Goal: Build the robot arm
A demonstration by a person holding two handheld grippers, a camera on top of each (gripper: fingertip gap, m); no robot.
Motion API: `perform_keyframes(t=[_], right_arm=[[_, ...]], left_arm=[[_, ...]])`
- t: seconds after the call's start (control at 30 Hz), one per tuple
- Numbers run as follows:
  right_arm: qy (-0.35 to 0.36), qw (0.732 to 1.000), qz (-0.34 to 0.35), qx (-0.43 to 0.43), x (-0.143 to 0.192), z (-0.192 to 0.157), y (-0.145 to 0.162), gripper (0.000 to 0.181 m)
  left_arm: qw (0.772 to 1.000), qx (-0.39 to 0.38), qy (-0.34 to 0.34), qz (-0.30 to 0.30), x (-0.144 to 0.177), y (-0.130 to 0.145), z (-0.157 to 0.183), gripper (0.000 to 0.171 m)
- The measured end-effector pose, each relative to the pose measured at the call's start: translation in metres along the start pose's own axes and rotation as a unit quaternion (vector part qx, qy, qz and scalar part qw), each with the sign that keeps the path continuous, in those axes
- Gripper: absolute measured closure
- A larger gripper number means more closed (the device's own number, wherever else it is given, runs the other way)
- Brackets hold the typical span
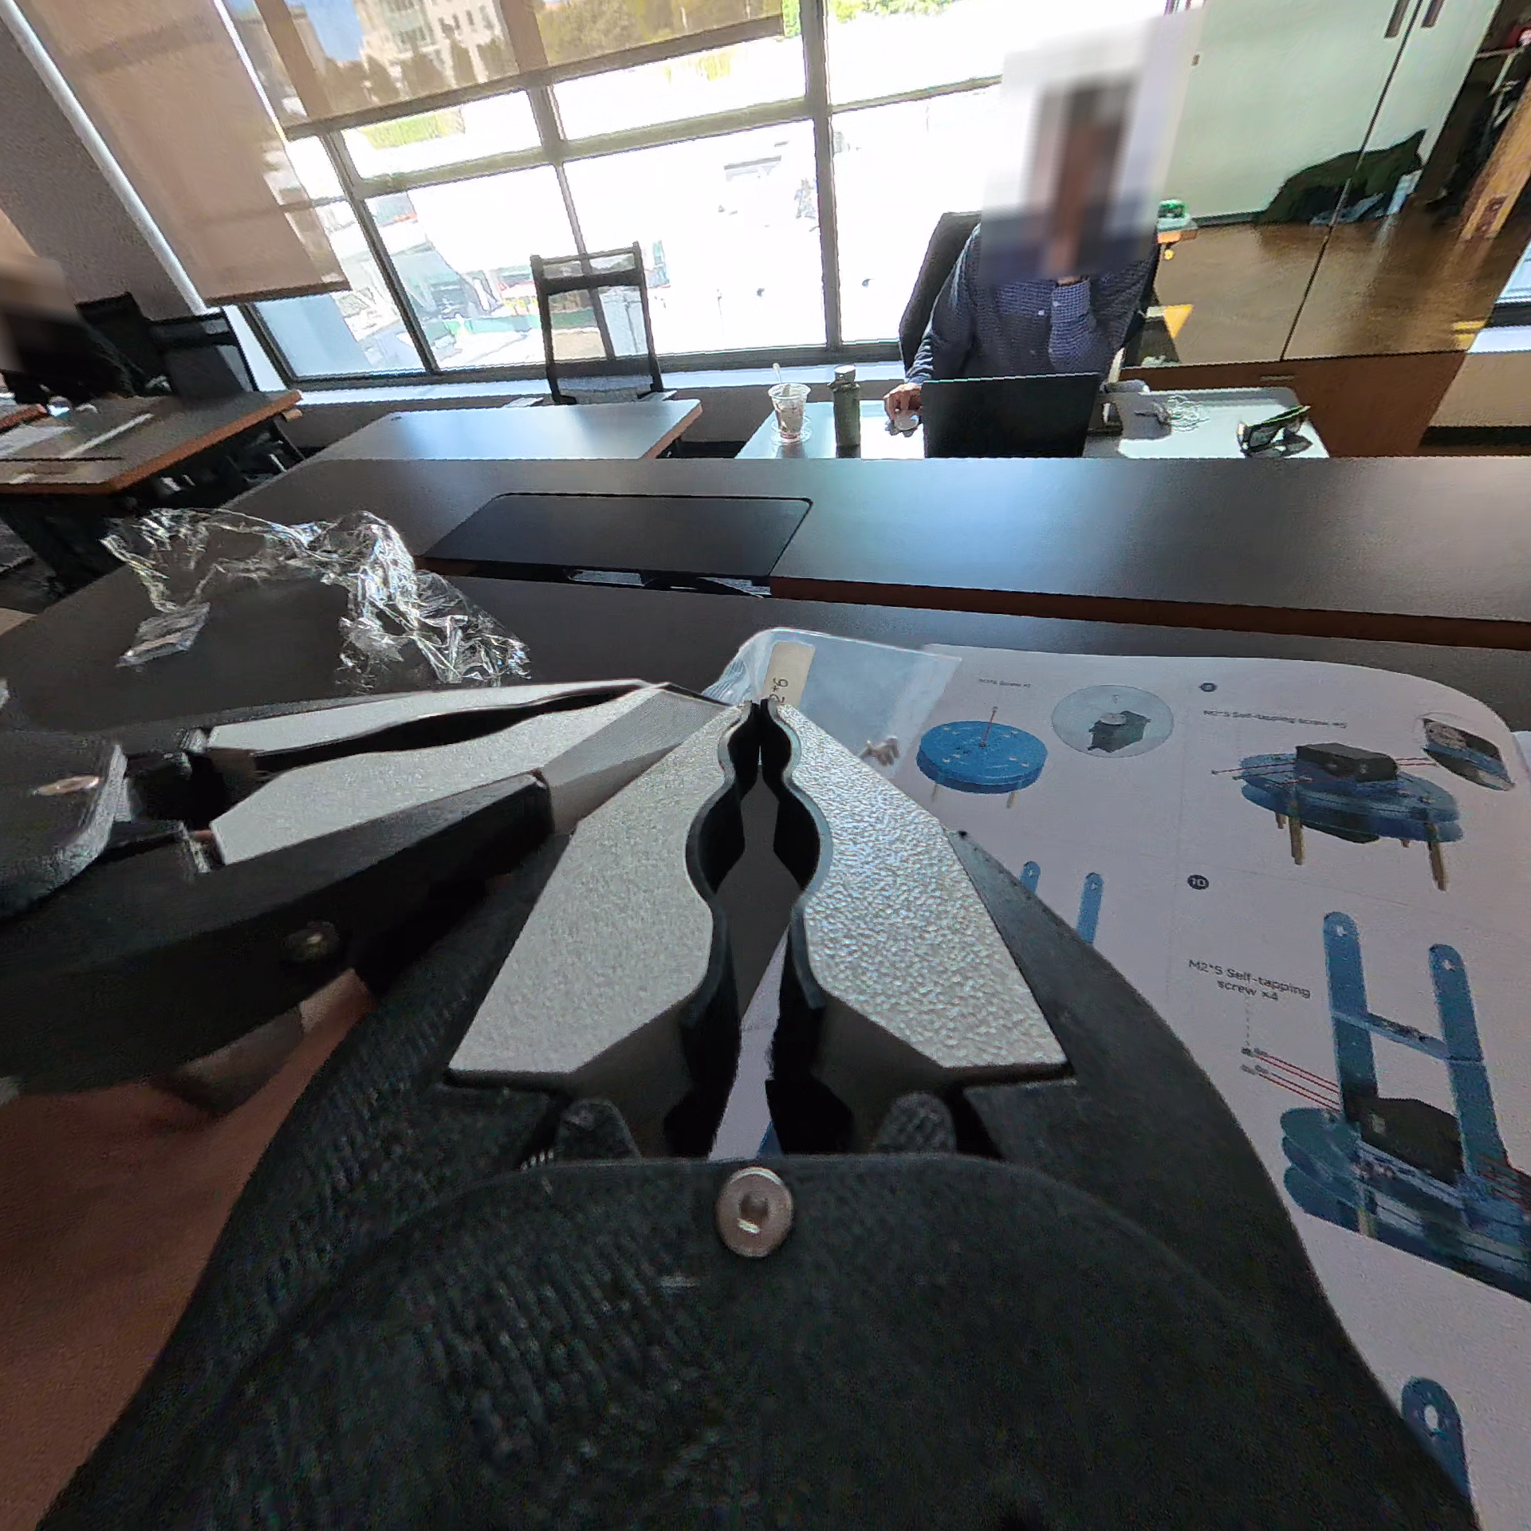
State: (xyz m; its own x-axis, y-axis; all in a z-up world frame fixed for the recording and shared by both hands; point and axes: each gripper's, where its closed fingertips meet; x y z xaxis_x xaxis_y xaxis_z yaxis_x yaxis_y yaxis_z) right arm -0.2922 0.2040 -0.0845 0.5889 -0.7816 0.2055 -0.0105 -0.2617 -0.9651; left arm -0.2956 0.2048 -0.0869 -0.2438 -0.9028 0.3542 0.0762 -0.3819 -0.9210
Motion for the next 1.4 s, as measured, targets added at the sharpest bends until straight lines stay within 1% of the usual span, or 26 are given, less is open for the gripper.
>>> perform_keyframes(t=[0.13,0.27,0.4,0.47,0.53,0.6,0.67,0.73,0.77,0.83,0.87,0.9,0.93,0.97,1.0,1.03,1.07,1.1,1.13,1.2,1.23,1.27,1.3,1.33,1.37,1.4], right_arm=[[0.022,1.000,0.009,-0.009,-0.001,0.007,-0.003,0.181],[0.051,0.999,0.008,0.007,0.000,0.013,-0.002,0.181],[0.049,0.999,0.019,0.005,0.002,0.014,-0.011,0.181],[0.032,0.999,0.026,0.007,0.004,0.008,-0.017,0.181],[0.007,0.999,0.026,0.033,0.010,-0.002,-0.024,0.181],[-0.023,0.996,-0.003,0.085,0.018,-0.014,-0.028,0.181],[-0.069,0.987,-0.039,0.138,0.029,-0.028,-0.030,0.181],[-0.107,0.973,-0.078,0.191,0.044,-0.037,-0.030,0.181],[-0.143,0.965,-0.090,0.199,0.053,-0.046,-0.031,0.181],[-0.185,0.953,-0.104,0.217,0.071,-0.056,-0.034,0.181],[-0.217,0.941,-0.108,0.234,0.081,-0.065,-0.035,0.181],[-0.227,0.934,-0.113,0.253,0.089,-0.068,-0.036,0.181],[-0.248,0.921,-0.120,0.275,0.099,-0.075,-0.035,0.181],[-0.271,0.908,-0.117,0.296,0.109,-0.084,-0.036,0.181],[-0.284,0.898,-0.117,0.315,0.118,-0.091,-0.036,0.181],[-0.309,0.881,-0.115,0.340,0.128,-0.101,-0.034,0.181],[-0.317,0.869,-0.106,0.365,0.135,-0.108,-0.035,0.181],[-0.318,0.859,-0.104,0.388,0.141,-0.113,-0.035,0.181],[-0.327,0.846,-0.097,0.409,0.147,-0.120,-0.035,0.181],[-0.344,0.823,-0.077,0.445,0.159,-0.136,-0.035,0.181],[-0.354,0.809,-0.069,0.464,0.164,-0.143,-0.034,0.181],[-0.366,0.791,-0.056,0.486,0.170,-0.150,-0.032,0.181],[-0.364,0.779,-0.047,0.509,0.173,-0.154,-0.032,0.181],[-0.361,0.766,-0.042,0.531,0.176,-0.157,-0.030,0.181],[-0.359,0.753,-0.034,0.550,0.178,-0.161,-0.030,0.181],[-0.358,0.742,-0.026,0.566,0.181,-0.163,-0.029,0.181]], left_arm=[[1.000,0.011,-0.020,0.015,-0.003,-0.004,0.000,0.171],[0.998,0.009,-0.046,0.032,-0.004,-0.008,-0.004,0.171],[0.998,0.021,-0.046,0.043,0.000,-0.016,-0.002,0.171],[0.997,0.029,-0.047,0.058,0.006,-0.022,-0.001,0.171],[0.997,0.052,-0.009,0.055,0.015,-0.023,0.007,0.171],[0.997,0.051,0.018,0.056,0.031,-0.024,0.012,0.171],[0.998,0.027,0.055,0.021,0.049,-0.018,0.015,0.171],[0.995,0.019,0.099,-0.006,0.079,-0.013,0.013,0.162],[0.993,0.020,0.119,-0.003,0.096,-0.012,0.008,0.160],[0.989,0.036,0.141,0.025,0.125,-0.015,-0.014,0.152],[0.983,0.057,0.168,0.044,0.137,-0.019,-0.023,0.145],[0.972,0.086,0.211,0.060,0.149,-0.023,-0.029,0.137],[0.958,0.127,0.250,0.060,0.157,-0.025,-0.036,0.135],[0.939,0.179,0.289,0.048,0.162,-0.026,-0.043,0.126],[0.911,0.233,0.336,0.042,0.168,-0.030,-0.046,0.111],[0.879,0.286,0.378,0.043,0.174,-0.035,-0.049,0.102],[0.851,0.330,0.405,0.049,0.178,-0.038,-0.051,0.096],[0.833,0.355,0.421,0.056,0.181,-0.038,-0.051,0.092],[0.823,0.367,0.431,0.055,0.183,-0.034,-0.046,0.089],[0.812,0.383,0.438,0.047,0.183,-0.024,-0.034,0.079],[0.798,0.398,0.451,0.044,0.185,-0.022,-0.027,0.075],[0.780,0.413,0.469,0.041,0.190,-0.022,-0.021,0.075],[0.766,0.425,0.480,0.042,0.193,-0.023,-0.016,0.076],[0.761,0.425,0.488,0.041,0.197,-0.023,-0.012,0.077],[0.761,0.413,0.499,0.032,0.201,-0.022,-0.006,0.080],[0.767,0.393,0.507,0.019,0.205,-0.017,0.000,0.086]])
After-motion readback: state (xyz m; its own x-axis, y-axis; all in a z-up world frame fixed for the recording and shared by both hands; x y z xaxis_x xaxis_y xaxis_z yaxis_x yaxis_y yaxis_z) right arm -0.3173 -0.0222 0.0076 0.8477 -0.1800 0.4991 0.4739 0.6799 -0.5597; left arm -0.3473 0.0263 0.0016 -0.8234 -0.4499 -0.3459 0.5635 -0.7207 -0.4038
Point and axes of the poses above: each gripper's, where its closed fingertips meet, x back along the fingers, y out of its underside, z = x × y across the jaws, and after that the axes turned 7 degrees about -y, right-handed
